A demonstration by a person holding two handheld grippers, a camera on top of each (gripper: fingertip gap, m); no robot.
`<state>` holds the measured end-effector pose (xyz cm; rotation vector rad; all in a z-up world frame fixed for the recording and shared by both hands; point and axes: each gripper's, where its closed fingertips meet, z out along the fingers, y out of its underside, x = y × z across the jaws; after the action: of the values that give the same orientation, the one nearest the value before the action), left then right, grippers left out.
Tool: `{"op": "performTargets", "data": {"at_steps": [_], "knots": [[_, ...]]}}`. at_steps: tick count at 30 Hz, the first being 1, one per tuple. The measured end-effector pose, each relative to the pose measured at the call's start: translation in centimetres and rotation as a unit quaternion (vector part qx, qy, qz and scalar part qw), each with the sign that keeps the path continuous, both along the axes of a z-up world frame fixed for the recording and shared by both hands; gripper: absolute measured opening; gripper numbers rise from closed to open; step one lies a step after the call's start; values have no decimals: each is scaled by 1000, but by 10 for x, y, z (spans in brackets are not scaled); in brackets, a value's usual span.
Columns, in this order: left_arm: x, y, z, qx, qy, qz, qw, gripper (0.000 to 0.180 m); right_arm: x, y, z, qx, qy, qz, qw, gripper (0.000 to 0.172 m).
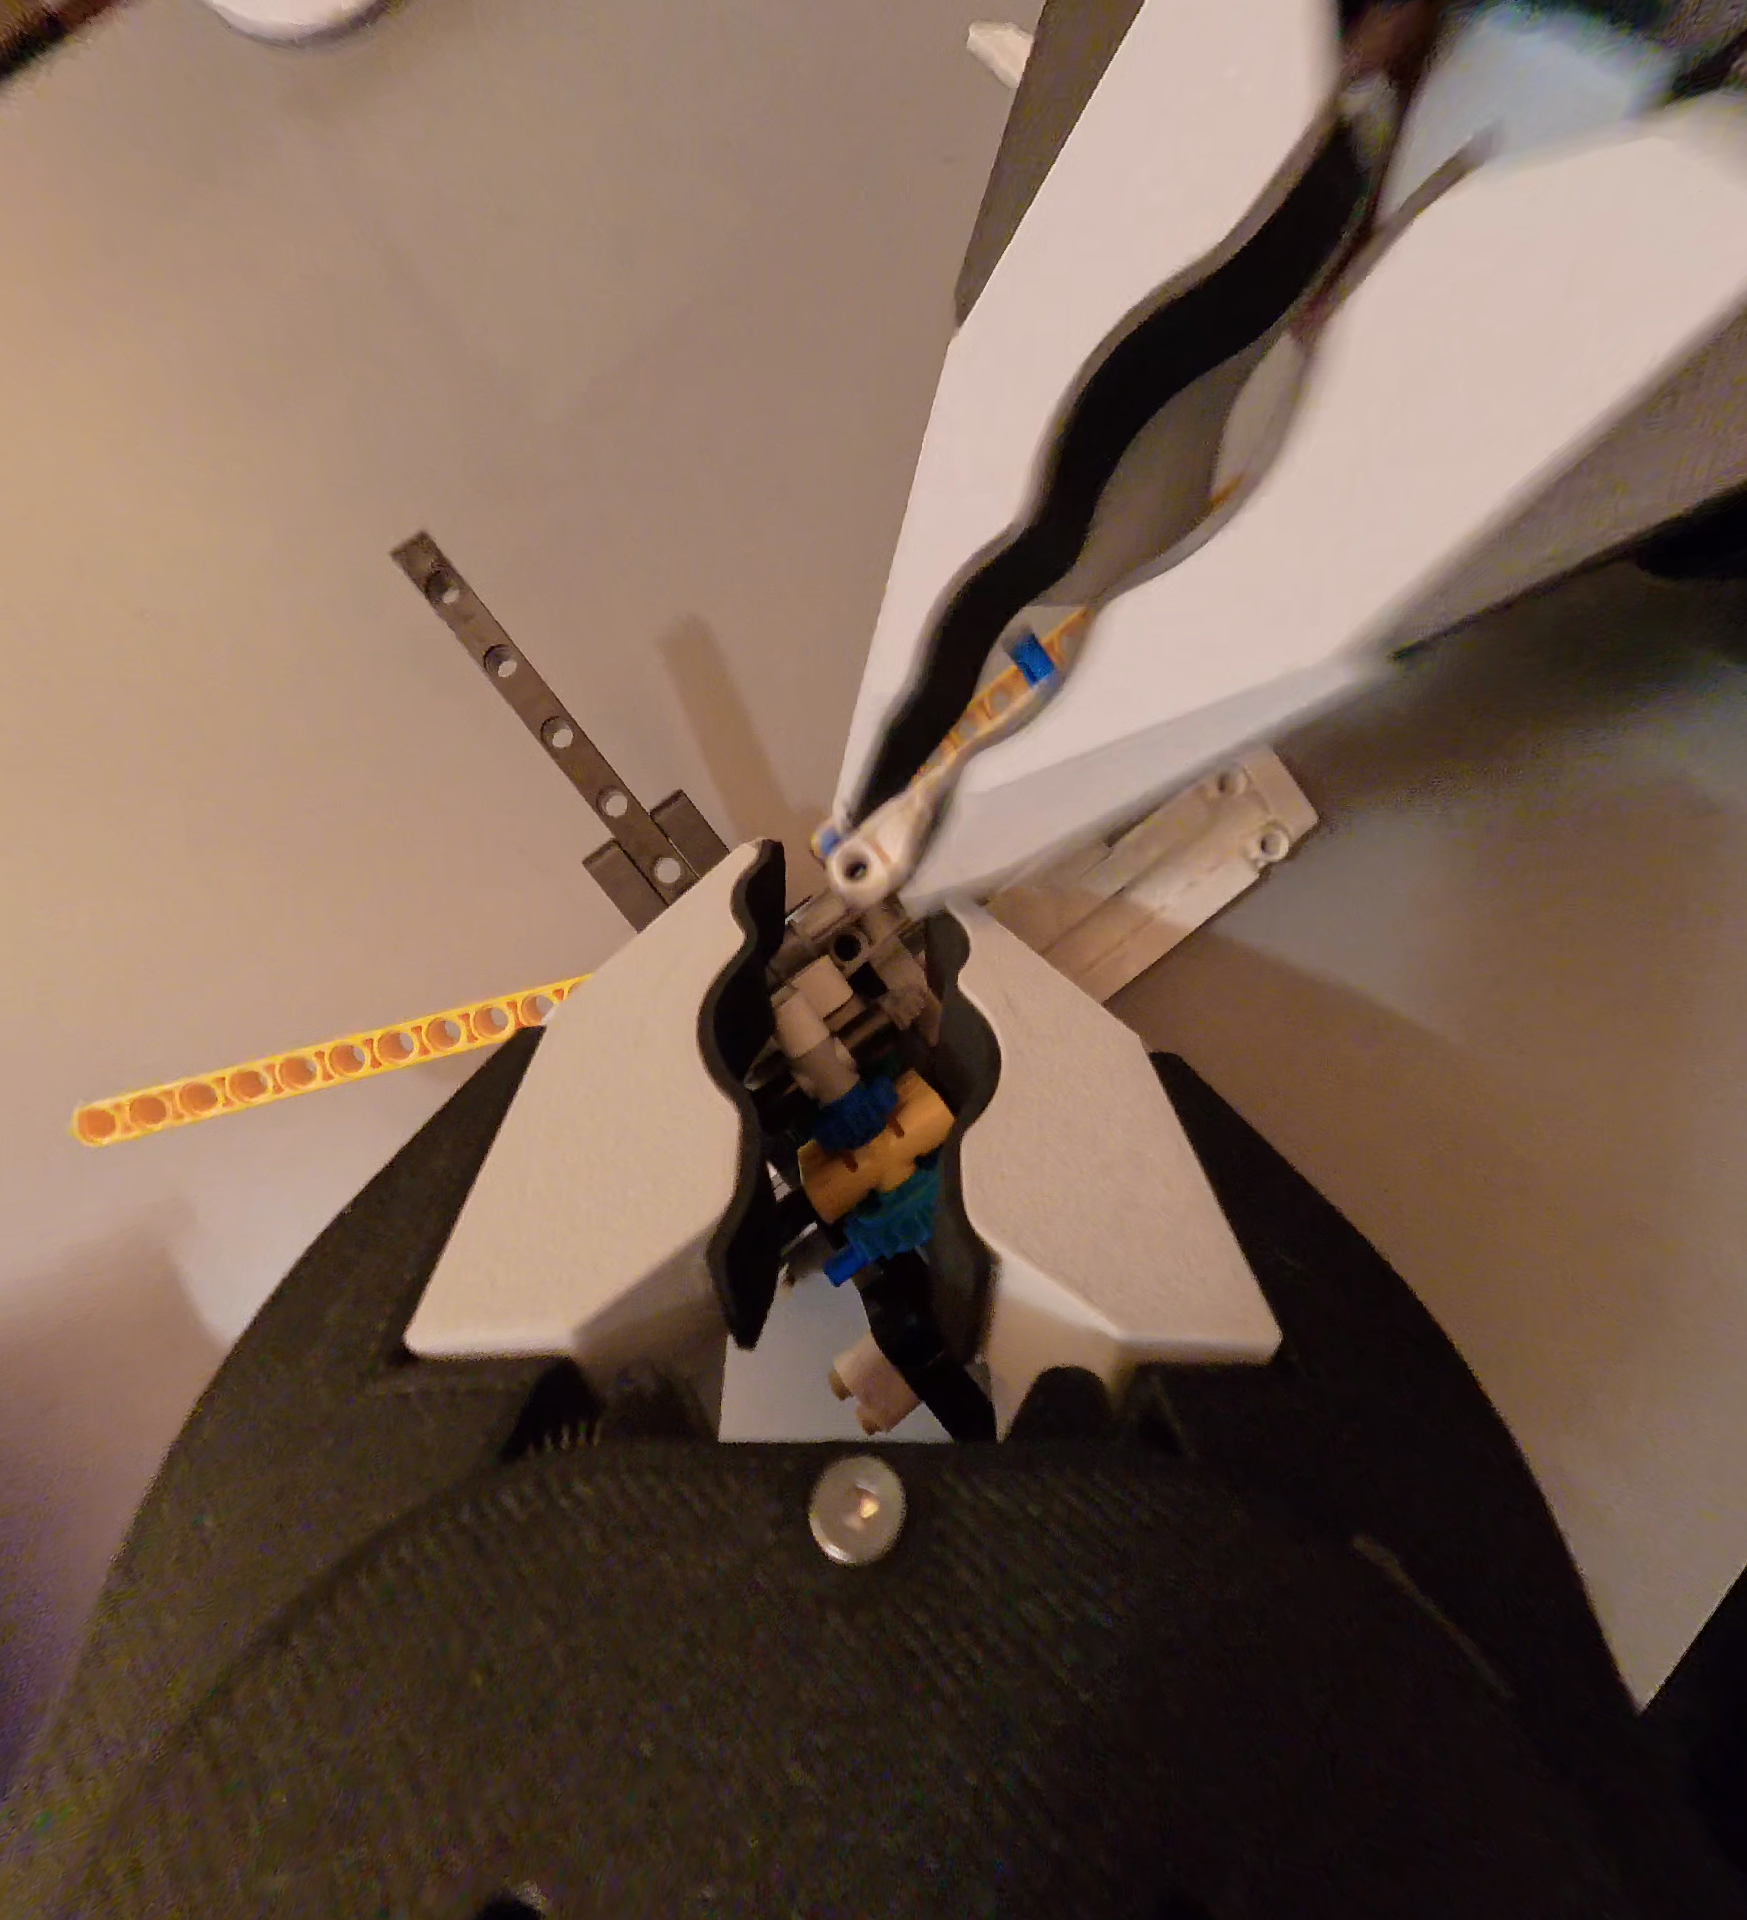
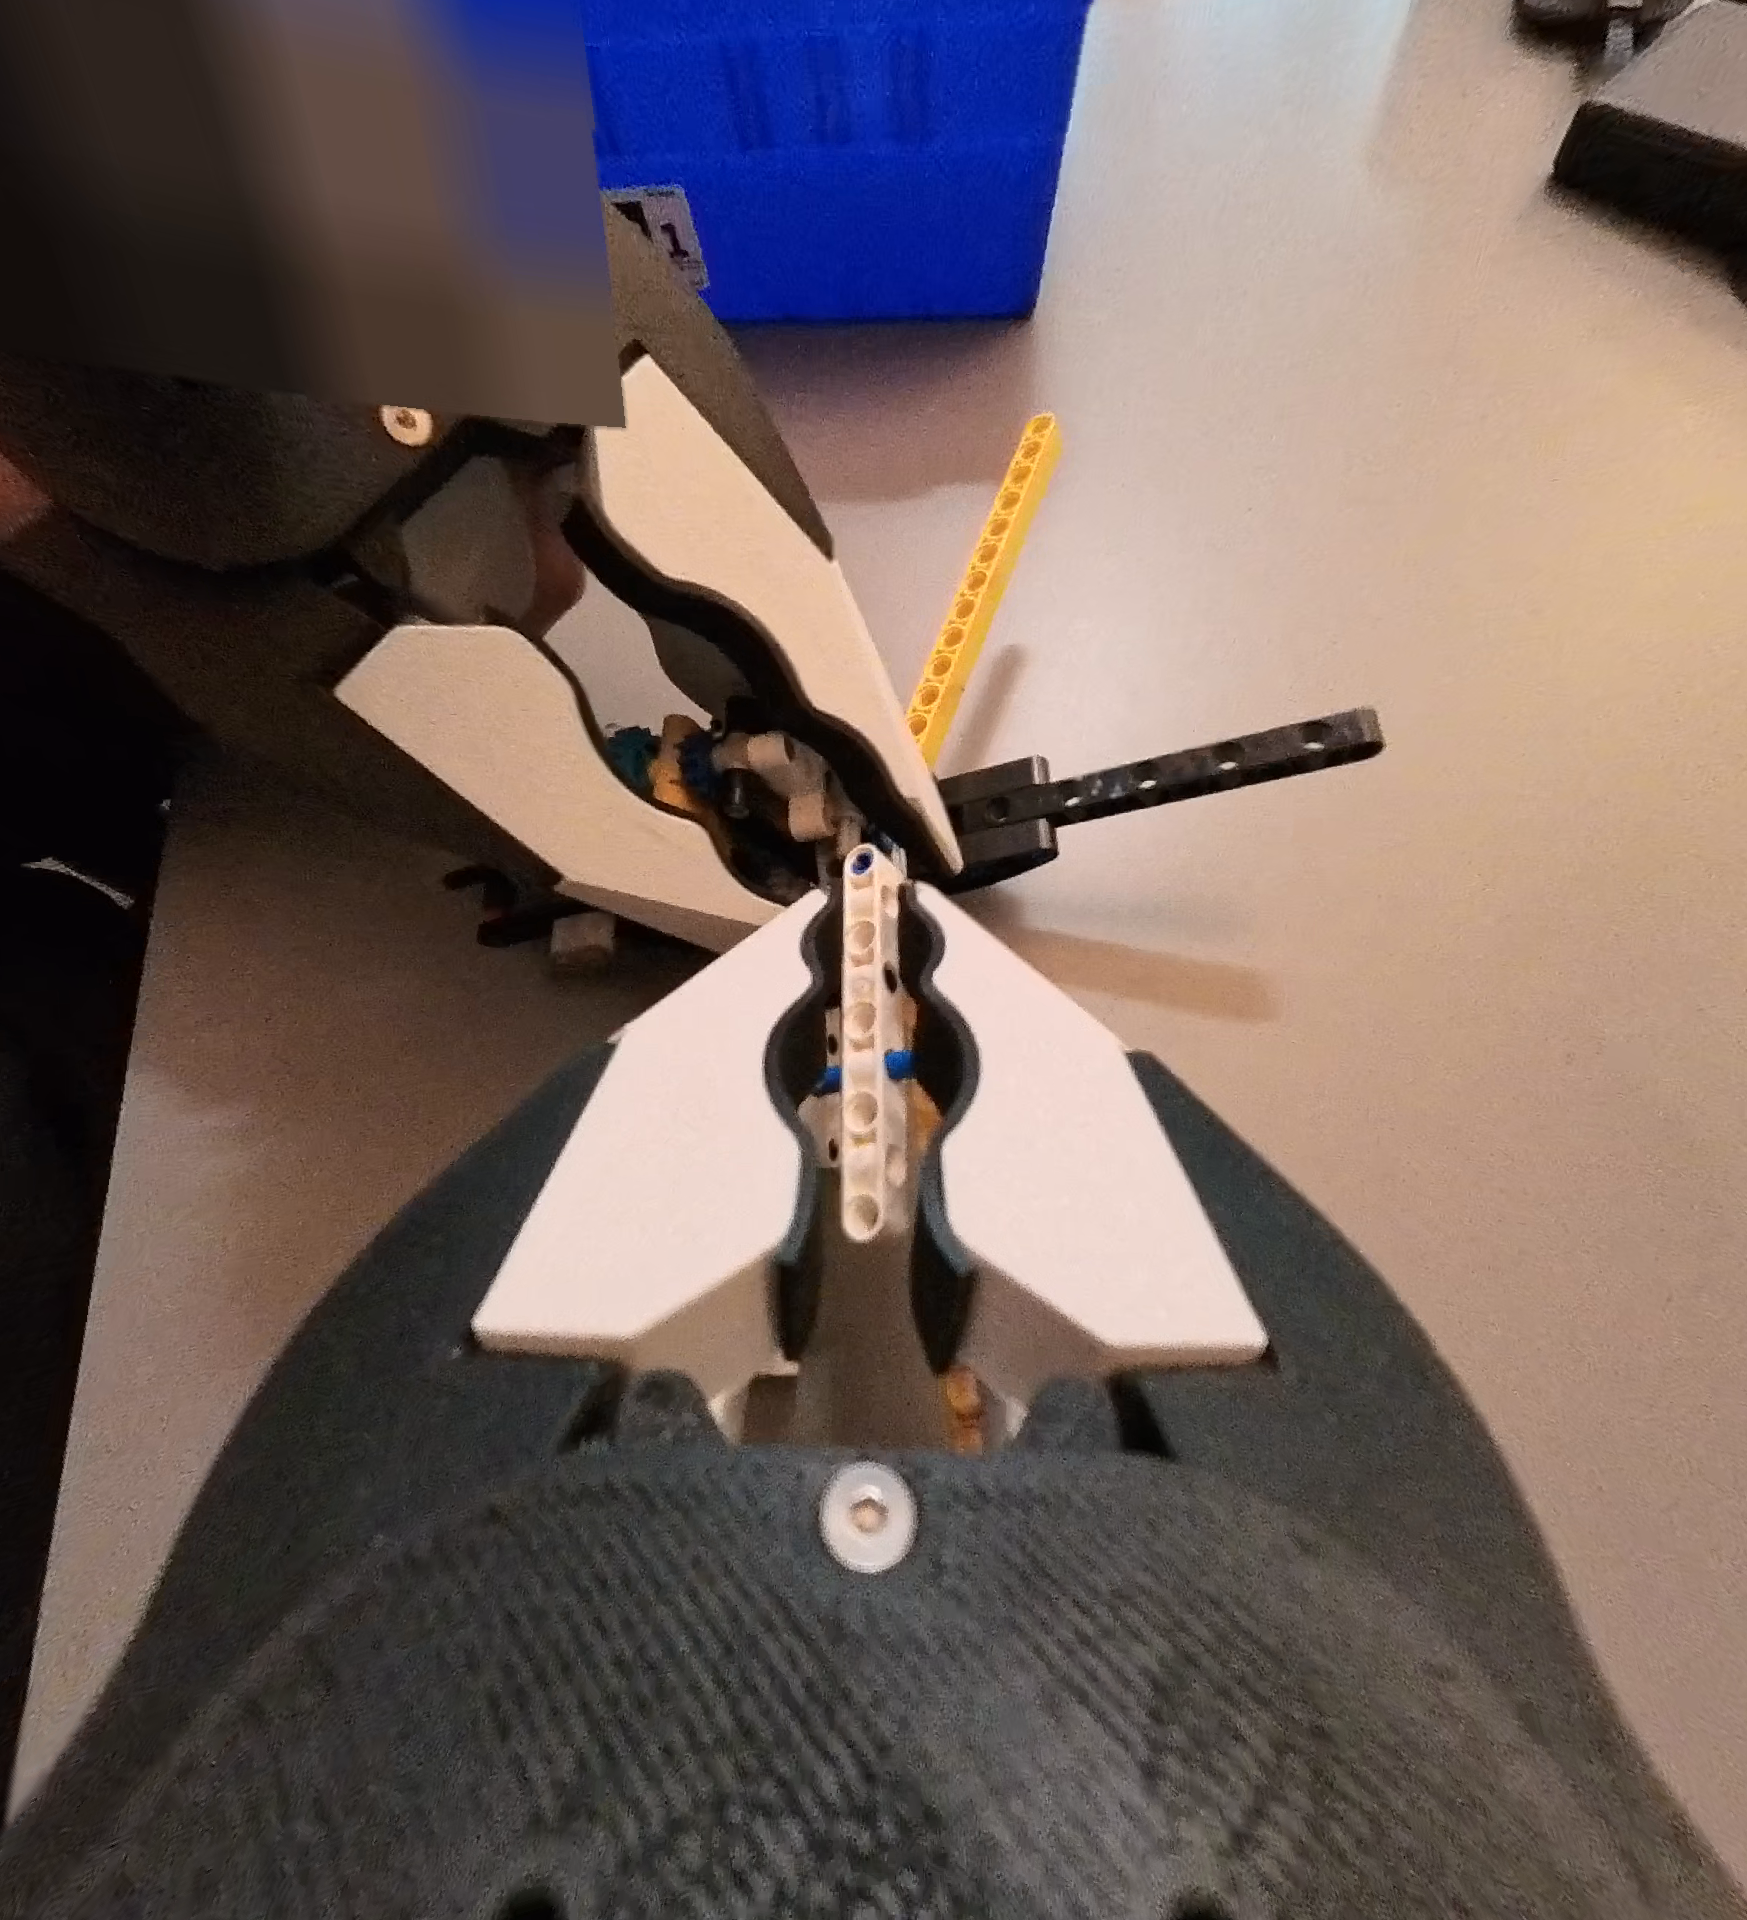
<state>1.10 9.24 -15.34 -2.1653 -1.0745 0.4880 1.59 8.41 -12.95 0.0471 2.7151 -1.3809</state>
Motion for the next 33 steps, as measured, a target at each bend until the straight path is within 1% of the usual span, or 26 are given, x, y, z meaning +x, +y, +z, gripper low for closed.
{"op": "performTargets", "data": {"at_steps": [1, 2, 3, 4, 5, 6, 8, 11, 13, 15, 17, 18, 20, 21, 22, 24, 25, 26, 27, 28, 29, 30, 31, 32, 33], "knots": [[-1, 0, -1, 2, -7, 5, 1000, 24, 10, -4, 16, -48, -30, 24, 998, 9], [-2, 0, -1, 3, -14, 4, 1000, 24, 30, -9, 61, -162, -110, 64, 978, 8], [-2, 0, -1, 9, -17, 1, 1000, 24, 26, -6, 93, -218, -159, 52, 961, 7], [-2, 0, -1, 11, -20, 2, 1000, 24, 4, -1, 93, -196, -120, -4, 973, 8], [-3, 0, -1, 4, -17, 4, 1000, 24, -18, 7, 89, -172, -41, -55, 983, 8], [-3, -1, 0, -5, -10, 4, 1000, 24, -25, 12, 92, -174, -15, -71, 982, 7], [-11, -9, 1, -28, 8, 18, 999, 25, -22, 19, 97, -203, -60, -56, 976, 8], [-27, -36, 3, -59, 34, 64, 996, 27, -29, 30, 94, -252, -134, -59, 957, 8], [-34, -52, 4, -61, 40, 91, 993, 32, -34, 38, 97, -290, -179, -65, 938, 7], [-35, -58, 14, -41, 52, 111, 992, 40, -37, 44, 101, -320, -220, -61, 920, 7], [-34, -52, 35, -10, 92, 115, 989, 44, -39, 50, 102, -340, -250, -62, 904, 8], [-32, -43, 48, 10, 119, 103, 987, 45, -39, 52, 101, -347, -266, -61, 897, 8], [-20, -10, 75, 78, 168, 43, 982, 45, -37, 55, 102, -358, -290, -57, 885, 8], [-13, 6, 86, 121, 183, 15, 976, 45, -33, 56, 102, -361, -288, -52, 886, 8], [-6, 18, 94, 164, 184, -4, 969, 45, -27, 56, 101, -354, -275, -40, 893, 8], [6, 38, 98, 245, 143, -40, 958, 47, -9, 54, 92, -320, -212, -11, 923, 8], [12, 46, 97, 282, 108, -57, 952, 45, -3, 54, 84, -295, -161, -7, 942, 8], [18, 52, 93, 308, 66, -68, 947, 39, -2, 54, 74, -268, -99, -18, 958, 9], [21, 56, 84, 314, 22, -65, 947, 39, -7, 55, 63, -237, -26, -46, 970, 8], [22, 58, 74, 303, -10, -57, 951, 39, -20, 60, 55, -208, 59, -94, 972, 8], [23, 59, 65, 284, -21, -50, 957, 40, -32, 66, 51, -186, 143, -134, 963, 7], [20, 58, 59, 267, -13, -43, 963, 40, -34, 71, 51, -174, 208, -145, 952, 7], [17, 58, 56, 260, -1, -37, 965, 40, -31, 72, 50, -167, 247, -138, 945, 6], [16, 60, 55, 263, 4, -35, 964, 41, -25, 71, 49, -168, 258, -126, 943, 5], [16, 63, 53, 269, -2, -38, 962, 41, -18, 69, 47, -173, 248, -115, 946, 5]]}}
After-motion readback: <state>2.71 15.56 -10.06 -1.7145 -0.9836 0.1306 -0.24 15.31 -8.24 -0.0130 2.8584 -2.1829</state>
